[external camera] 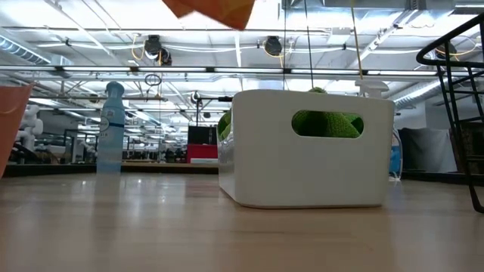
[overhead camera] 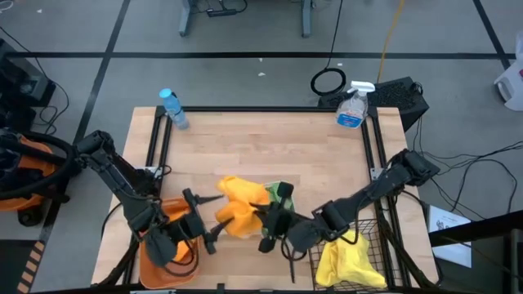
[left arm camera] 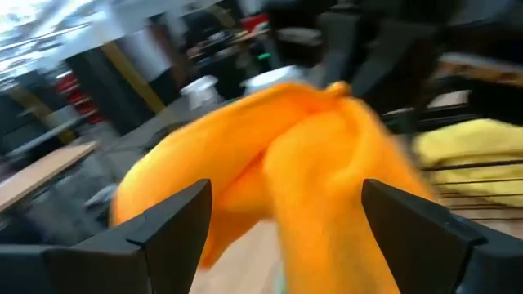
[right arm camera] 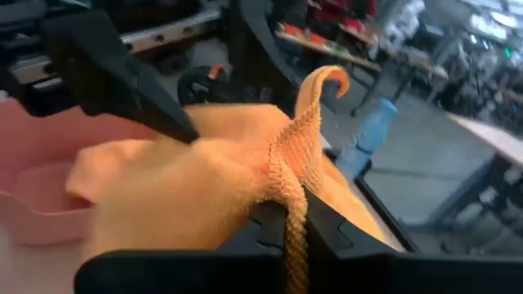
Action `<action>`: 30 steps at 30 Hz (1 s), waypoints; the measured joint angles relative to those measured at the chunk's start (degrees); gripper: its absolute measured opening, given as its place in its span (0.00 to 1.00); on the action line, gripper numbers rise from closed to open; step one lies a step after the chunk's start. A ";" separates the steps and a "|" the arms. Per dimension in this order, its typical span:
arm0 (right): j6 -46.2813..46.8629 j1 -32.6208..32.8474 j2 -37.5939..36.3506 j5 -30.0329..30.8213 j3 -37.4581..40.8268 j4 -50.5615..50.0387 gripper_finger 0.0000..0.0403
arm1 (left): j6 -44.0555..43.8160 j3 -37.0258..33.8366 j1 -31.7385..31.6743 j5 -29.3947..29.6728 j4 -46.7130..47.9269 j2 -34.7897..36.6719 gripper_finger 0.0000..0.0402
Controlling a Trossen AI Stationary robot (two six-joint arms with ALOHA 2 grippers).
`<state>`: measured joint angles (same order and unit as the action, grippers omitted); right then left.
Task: Sort microfiber towel by color & place in baskets
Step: Put the orange microfiber towel into the orange bin
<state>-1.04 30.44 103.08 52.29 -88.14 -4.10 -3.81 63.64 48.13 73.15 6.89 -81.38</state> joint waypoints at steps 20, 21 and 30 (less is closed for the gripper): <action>-11.00 0.00 0.86 -10.85 -0.04 6.98 0.01 | 5.73 -2.69 -6.87 -19.01 -11.25 -5.52 0.97; -10.97 -0.12 1.01 -10.90 -0.04 6.79 0.01 | 5.87 -2.71 -7.33 -19.70 -12.51 -6.29 0.98; -9.01 -0.74 1.17 -12.15 -0.02 4.47 0.01 | 7.49 -2.69 -9.39 -23.51 -15.86 -8.55 0.77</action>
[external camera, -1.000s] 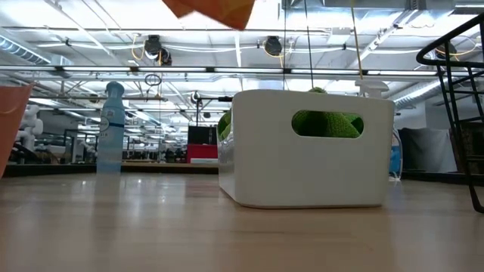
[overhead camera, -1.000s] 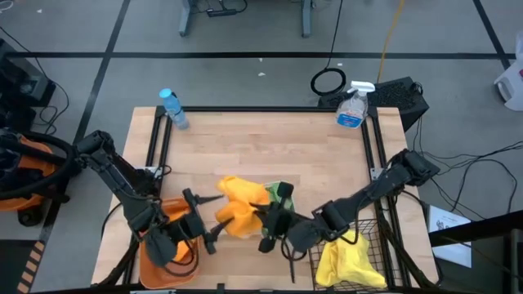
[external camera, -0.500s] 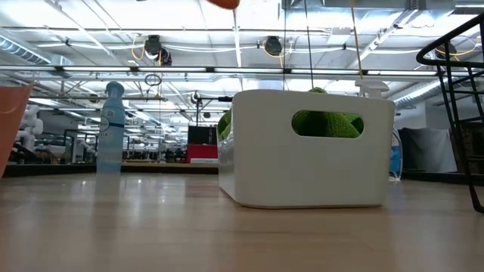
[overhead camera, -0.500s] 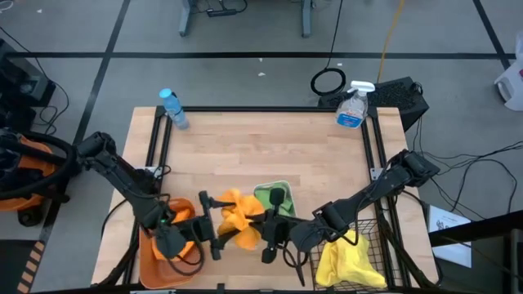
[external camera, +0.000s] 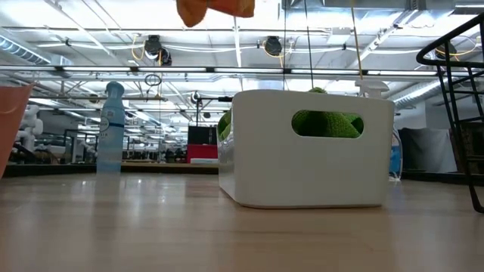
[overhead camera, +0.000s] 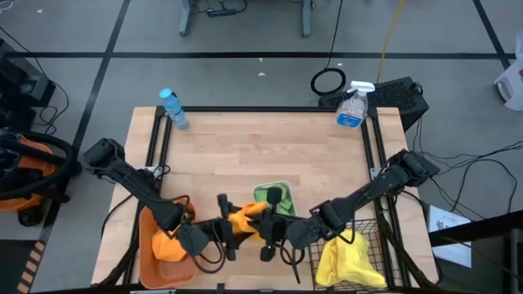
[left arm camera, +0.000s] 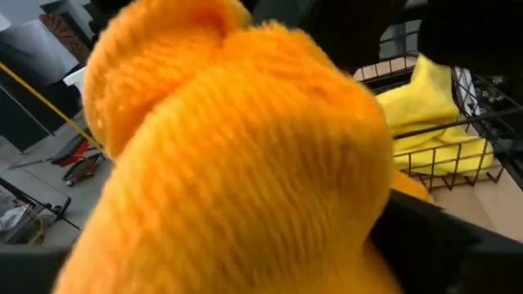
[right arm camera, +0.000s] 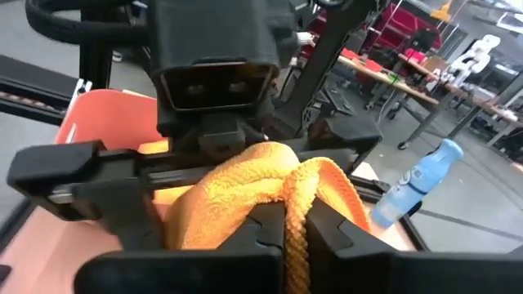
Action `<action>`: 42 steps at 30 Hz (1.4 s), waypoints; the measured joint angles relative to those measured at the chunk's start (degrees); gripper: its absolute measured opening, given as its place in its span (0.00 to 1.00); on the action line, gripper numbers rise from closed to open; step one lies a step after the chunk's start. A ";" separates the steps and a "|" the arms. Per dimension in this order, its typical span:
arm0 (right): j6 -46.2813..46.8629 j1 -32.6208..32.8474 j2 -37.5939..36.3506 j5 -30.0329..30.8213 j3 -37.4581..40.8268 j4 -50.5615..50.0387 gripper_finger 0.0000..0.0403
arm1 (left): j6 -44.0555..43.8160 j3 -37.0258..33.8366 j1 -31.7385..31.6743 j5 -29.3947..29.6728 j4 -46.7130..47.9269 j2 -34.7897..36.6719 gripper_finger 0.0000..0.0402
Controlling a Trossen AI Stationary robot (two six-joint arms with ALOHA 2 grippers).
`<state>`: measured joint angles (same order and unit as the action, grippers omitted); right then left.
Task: Sort microfiber towel by color & place in baskets
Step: Put the orange microfiber towel into the orange bin
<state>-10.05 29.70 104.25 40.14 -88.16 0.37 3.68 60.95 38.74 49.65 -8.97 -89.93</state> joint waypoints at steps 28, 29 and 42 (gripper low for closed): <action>26.11 1.12 -0.09 -7.27 0.03 -17.08 0.72 | -33.23 0.04 15.20 -11.19 47.54 22.87 0.04; 26.45 1.30 -0.09 -7.20 0.02 -17.53 0.73 | -36.80 0.04 15.80 -13.83 49.90 23.79 0.04; 27.77 3.05 -0.09 -7.19 0.02 -19.39 0.74 | -65.21 -3.49 27.77 -31.21 64.95 24.01 0.11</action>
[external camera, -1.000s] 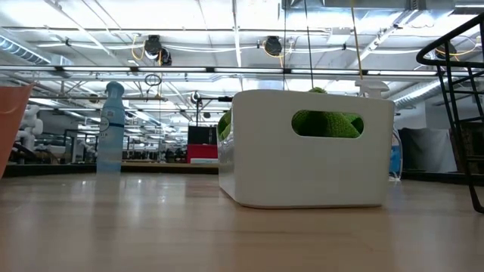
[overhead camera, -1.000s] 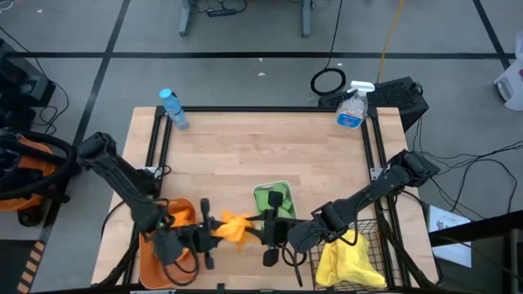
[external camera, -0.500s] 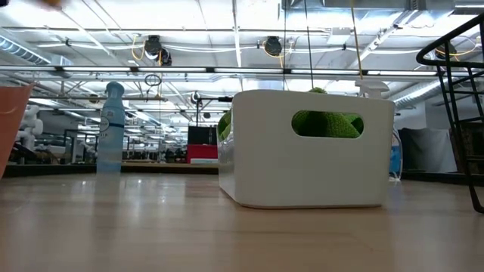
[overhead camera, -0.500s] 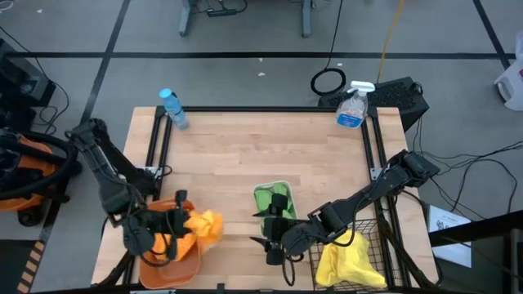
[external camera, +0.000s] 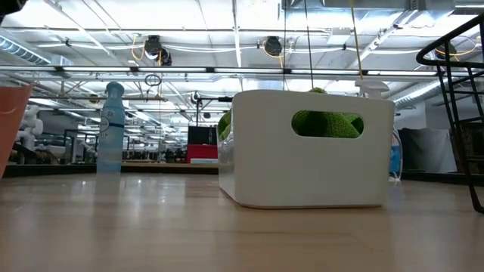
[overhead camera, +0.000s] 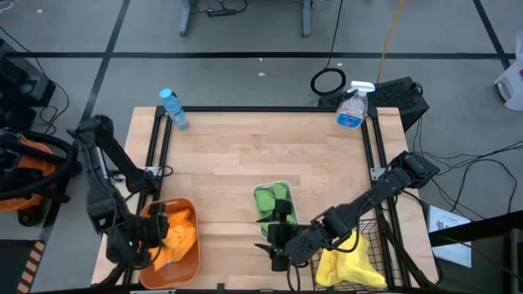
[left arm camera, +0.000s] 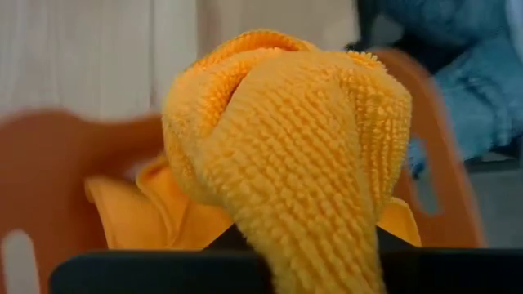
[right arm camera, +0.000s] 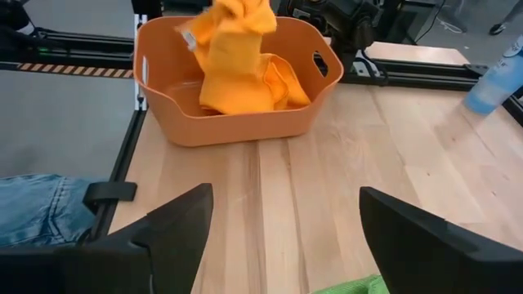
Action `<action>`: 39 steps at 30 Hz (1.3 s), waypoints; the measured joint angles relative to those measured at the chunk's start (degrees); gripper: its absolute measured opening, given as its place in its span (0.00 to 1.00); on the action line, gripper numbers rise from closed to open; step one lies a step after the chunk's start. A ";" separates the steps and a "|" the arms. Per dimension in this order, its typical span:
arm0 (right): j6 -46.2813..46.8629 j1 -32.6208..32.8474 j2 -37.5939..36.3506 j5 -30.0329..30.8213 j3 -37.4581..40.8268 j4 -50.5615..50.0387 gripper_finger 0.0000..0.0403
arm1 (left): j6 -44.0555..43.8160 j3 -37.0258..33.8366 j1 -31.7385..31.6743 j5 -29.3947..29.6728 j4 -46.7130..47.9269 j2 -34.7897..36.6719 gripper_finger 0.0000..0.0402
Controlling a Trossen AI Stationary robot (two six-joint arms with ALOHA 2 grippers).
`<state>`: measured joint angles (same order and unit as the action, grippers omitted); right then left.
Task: Sort microfiber towel by color & place in baskets
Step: Put the orange microfiber towel into the orange bin, then return to Home Position
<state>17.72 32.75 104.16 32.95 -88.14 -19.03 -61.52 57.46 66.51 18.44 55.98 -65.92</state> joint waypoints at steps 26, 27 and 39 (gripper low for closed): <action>-0.39 -0.02 0.00 -0.01 0.00 -0.02 0.74 | -13.17 6.05 1.09 -9.71 13.39 -6.14 0.91; -0.39 -0.02 0.00 0.00 0.00 -0.04 0.74 | -13.14 7.13 1.09 -9.04 14.77 -6.13 0.92; -0.63 -0.04 0.00 0.00 -0.04 -2.02 0.74 | -8.80 9.34 1.79 3.20 8.48 -9.00 0.71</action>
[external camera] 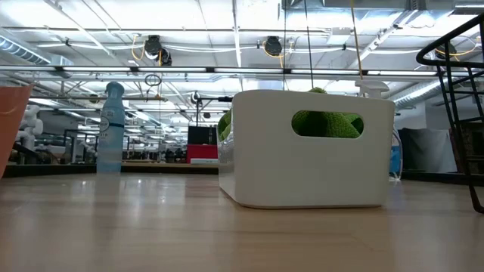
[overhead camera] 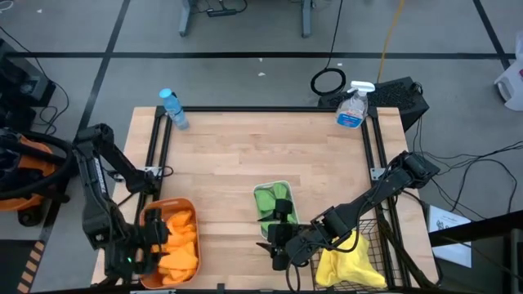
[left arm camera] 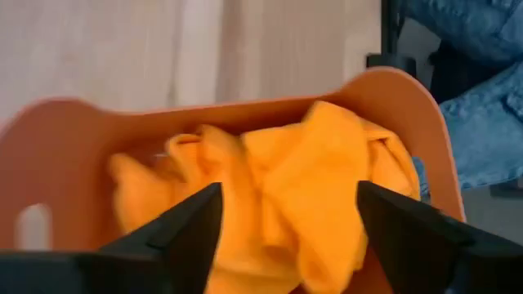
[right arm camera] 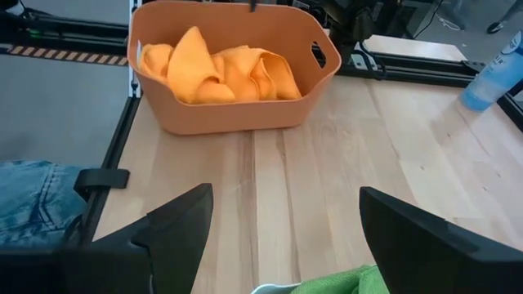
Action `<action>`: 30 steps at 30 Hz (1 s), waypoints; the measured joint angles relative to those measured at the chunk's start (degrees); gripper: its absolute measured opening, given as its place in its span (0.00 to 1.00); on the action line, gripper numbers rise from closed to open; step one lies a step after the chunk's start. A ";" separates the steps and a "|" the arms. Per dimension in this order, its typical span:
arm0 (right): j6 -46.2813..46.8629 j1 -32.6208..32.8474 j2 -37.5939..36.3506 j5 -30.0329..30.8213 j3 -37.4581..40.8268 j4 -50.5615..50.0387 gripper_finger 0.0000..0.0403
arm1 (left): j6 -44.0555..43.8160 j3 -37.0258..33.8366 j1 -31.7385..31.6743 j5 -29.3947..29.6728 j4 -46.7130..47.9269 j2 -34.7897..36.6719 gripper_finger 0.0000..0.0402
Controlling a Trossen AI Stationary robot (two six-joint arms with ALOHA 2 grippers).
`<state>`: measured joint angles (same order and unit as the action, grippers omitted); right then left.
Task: Sort microfiber towel by color & place in baskets
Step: Return to Home Position
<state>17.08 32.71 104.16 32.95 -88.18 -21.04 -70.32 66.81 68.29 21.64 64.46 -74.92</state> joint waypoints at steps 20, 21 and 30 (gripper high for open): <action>-12.93 -0.09 -3.37 -3.39 0.00 -10.22 0.21 | 41.83 -0.18 -7.61 32.29 -10.24 -2.96 0.01; -12.61 -0.09 -3.83 -3.44 0.00 -11.88 0.14 | 45.33 -0.18 -8.95 32.25 -12.43 -1.62 0.01; -11.98 0.03 -8.46 -3.37 0.83 -19.65 0.02 | 77.81 -5.38 -22.06 13.23 -40.64 5.49 0.00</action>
<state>5.10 32.74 95.70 29.58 -87.35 -40.69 7.49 61.43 46.23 34.88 23.83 -69.43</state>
